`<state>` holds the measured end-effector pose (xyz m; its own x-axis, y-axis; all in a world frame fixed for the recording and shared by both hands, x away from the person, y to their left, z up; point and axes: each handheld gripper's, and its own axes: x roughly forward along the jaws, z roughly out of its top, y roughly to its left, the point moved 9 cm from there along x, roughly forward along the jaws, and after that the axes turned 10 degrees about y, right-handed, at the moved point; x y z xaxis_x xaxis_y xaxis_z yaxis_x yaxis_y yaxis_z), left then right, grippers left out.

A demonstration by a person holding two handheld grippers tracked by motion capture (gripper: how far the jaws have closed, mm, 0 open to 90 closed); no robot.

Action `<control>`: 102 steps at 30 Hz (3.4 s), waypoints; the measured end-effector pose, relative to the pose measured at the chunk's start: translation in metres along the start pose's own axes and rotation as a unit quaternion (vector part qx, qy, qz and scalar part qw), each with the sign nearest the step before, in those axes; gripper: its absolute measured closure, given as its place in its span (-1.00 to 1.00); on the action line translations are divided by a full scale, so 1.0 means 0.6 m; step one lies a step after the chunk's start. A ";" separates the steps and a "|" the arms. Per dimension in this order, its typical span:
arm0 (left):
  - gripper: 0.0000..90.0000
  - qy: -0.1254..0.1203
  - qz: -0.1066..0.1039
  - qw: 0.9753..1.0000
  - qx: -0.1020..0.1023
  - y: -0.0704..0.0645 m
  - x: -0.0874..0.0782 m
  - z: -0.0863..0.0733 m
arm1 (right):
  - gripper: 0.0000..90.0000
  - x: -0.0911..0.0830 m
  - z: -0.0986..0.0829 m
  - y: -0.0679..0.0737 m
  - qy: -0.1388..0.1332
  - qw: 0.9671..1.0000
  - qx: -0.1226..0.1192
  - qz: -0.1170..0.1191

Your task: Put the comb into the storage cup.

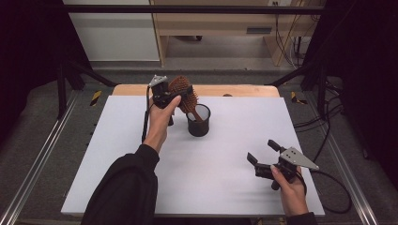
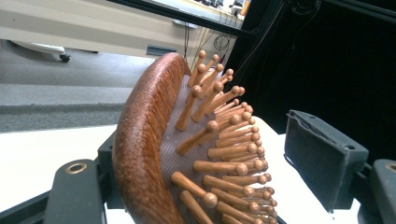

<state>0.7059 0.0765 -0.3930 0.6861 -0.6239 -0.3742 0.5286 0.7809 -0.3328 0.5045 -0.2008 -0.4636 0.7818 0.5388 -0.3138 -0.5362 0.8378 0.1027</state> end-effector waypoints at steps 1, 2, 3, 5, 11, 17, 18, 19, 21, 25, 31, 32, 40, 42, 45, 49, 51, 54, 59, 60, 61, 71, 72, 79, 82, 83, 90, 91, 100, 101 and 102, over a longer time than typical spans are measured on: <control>-0.45 0.000 -0.001 1.000 -0.001 0.000 0.000 0.000 | -0.95 0.000 0.000 0.000 0.000 1.000 0.000 0.000; -0.46 0.000 -0.001 1.000 -0.001 0.000 0.000 0.000 | -0.95 0.000 0.000 0.000 0.000 1.000 0.000 0.000; -0.46 0.000 -0.001 1.000 -0.001 0.000 0.000 -0.001 | -0.95 0.000 0.000 0.001 0.000 1.000 0.000 0.001; -0.47 0.000 -0.003 1.000 -0.003 0.000 0.000 -0.001 | -0.95 0.000 0.000 0.001 0.000 1.000 -0.001 0.000; -0.47 0.001 -0.006 1.000 -0.004 0.000 0.003 -0.003 | -0.95 0.000 0.000 0.000 -0.001 1.000 0.000 -0.001; -0.48 -0.005 -0.003 1.000 -0.007 0.002 0.001 -0.001 | -0.95 0.000 0.000 0.001 0.000 1.000 0.000 0.000; -0.50 -0.006 -0.001 1.000 -0.006 0.003 0.001 -0.001 | -0.95 0.000 0.000 0.000 0.000 1.000 -0.001 -0.001; -0.52 -0.006 -0.001 1.000 -0.007 0.003 0.001 -0.001 | -0.95 0.000 0.000 0.000 0.000 1.000 -0.001 -0.001; -0.58 -0.006 -0.001 1.000 -0.011 0.005 0.001 -0.001 | -0.95 0.000 0.000 0.000 0.000 1.000 -0.001 0.000; -0.75 -0.004 0.002 1.000 -0.019 0.007 0.001 -0.002 | -0.95 0.000 0.000 0.001 0.000 1.000 0.000 -0.001; -0.87 -0.005 0.008 1.000 -0.019 0.006 0.000 -0.001 | -0.95 0.000 0.000 0.001 0.000 1.000 -0.001 0.000; -0.89 -0.004 0.010 1.000 -0.018 0.006 0.000 -0.002 | -0.95 0.000 0.000 0.001 0.000 1.000 -0.002 0.000; -0.91 -0.008 0.030 0.999 0.009 0.001 -0.010 -0.001 | -0.95 -0.001 0.001 0.001 -0.001 1.000 -0.003 0.000; -0.91 -0.008 0.035 0.999 0.015 0.000 -0.013 -0.001 | -0.95 -0.001 0.000 0.000 0.000 1.000 -0.003 -0.001; -0.91 -0.011 0.039 0.999 0.020 -0.002 -0.017 0.000 | -0.95 -0.001 0.001 -0.001 -0.002 1.000 0.000 0.000; -0.92 -0.013 0.046 0.998 0.029 -0.004 -0.025 0.002 | -0.95 0.001 0.001 0.000 -0.002 1.000 -0.001 0.001; -0.92 -0.012 0.048 0.998 0.028 -0.003 -0.029 0.001 | -0.95 0.002 0.000 0.001 -0.001 1.000 0.000 0.003; -0.92 -0.012 0.051 0.998 0.032 -0.002 -0.035 -0.002 | -0.95 0.000 0.001 0.002 -0.002 1.000 -0.001 0.002; -0.92 -0.019 0.053 0.998 0.036 0.000 -0.050 -0.007 | -0.95 0.003 0.000 0.003 0.001 1.000 -0.002 0.003; -0.92 -0.018 0.054 0.998 0.038 0.001 -0.052 -0.008 | -0.95 0.003 0.000 0.004 0.001 1.000 -0.003 0.003; -0.92 -0.019 0.056 0.997 0.043 0.001 -0.055 -0.008 | -0.95 0.003 -0.001 0.004 0.002 1.000 -0.003 0.003; -0.92 -0.035 0.061 0.996 0.053 0.004 -0.086 -0.006 | -0.95 0.005 -0.002 0.004 0.005 1.000 -0.007 0.002; -0.92 -0.037 0.060 0.996 0.052 0.003 -0.089 -0.006 | -0.95 0.005 -0.002 0.004 0.005 1.000 -0.006 0.002; -0.93 -0.047 0.060 0.995 0.066 -0.005 -0.112 -0.009 | -0.95 0.006 -0.001 0.010 0.006 1.000 -0.012 0.002; -0.94 -0.048 0.061 0.994 0.077 -0.007 -0.126 -0.012 | -0.95 0.007 -0.002 0.010 0.009 1.000 -0.011 0.000; -0.94 -0.050 0.062 0.994 0.078 -0.008 -0.130 -0.013 | -0.95 0.007 -0.003 0.009 0.009 1.000 -0.011 -0.001; -0.94 -0.063 0.069 0.992 0.086 -0.010 -0.163 -0.008 | -0.95 0.008 -0.005 0.009 0.011 1.000 -0.010 -0.001; -0.94 -0.066 0.069 0.992 0.087 -0.011 -0.168 -0.007 | -0.95 0.008 -0.005 0.009 0.012 1.000 -0.009 -0.001; -0.94 -0.073 0.075 0.990 0.098 -0.011 -0.209 -0.007 | -0.95 0.010 -0.007 0.009 0.016 1.000 -0.009 0.000; -0.94 -0.075 0.075 0.990 0.096 -0.009 -0.214 -0.009 | -0.95 0.010 -0.007 0.009 0.016 1.000 -0.009 0.000; -0.94 -0.075 0.074 0.990 0.096 -0.008 -0.217 -0.010 | -0.95 0.011 -0.007 0.009 0.016 1.000 -0.009 0.001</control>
<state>0.6110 0.1540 -0.3480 0.8221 -0.5013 -0.2699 0.4917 0.8641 -0.1073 0.5052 -0.1930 -0.4689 0.7700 0.5373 -0.3441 -0.5439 0.8347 0.0862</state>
